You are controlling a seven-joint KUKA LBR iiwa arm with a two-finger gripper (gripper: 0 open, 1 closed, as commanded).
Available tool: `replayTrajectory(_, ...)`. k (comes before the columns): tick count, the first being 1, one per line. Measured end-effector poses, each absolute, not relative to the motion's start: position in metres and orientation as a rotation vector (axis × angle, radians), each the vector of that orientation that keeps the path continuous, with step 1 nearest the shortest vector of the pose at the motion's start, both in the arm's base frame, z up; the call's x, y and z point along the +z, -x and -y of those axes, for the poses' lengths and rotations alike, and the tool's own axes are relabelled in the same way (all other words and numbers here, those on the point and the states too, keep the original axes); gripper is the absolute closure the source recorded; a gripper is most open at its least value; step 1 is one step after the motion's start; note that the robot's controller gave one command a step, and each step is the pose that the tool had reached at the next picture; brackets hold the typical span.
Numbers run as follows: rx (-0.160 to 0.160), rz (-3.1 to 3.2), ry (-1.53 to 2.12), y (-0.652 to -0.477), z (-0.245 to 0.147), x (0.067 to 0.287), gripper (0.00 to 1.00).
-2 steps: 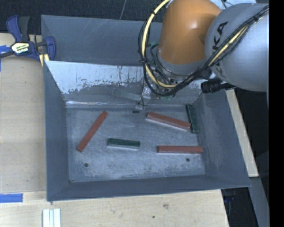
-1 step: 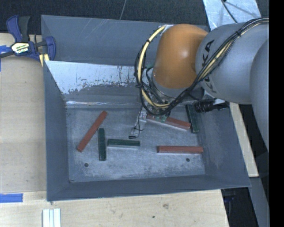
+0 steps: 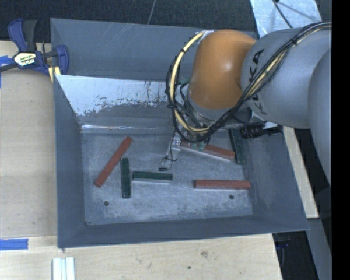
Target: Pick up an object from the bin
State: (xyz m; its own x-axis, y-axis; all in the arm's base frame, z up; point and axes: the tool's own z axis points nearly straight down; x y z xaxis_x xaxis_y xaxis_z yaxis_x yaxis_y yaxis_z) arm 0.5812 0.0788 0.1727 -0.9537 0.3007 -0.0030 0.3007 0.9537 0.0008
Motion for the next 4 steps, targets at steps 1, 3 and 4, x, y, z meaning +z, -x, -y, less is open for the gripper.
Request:
replayTrajectory(1, 0.001, -3.102, -0.478, -0.581, -0.079, 0.172, 0.0)
replayTrajectory(3, 0.001, -3.123, -0.191, -0.537, -0.12, 0.107, 0.0)
replayTrajectory(4, 0.005, -3.077, -0.603, -0.564, -0.127, 0.072, 1.0)
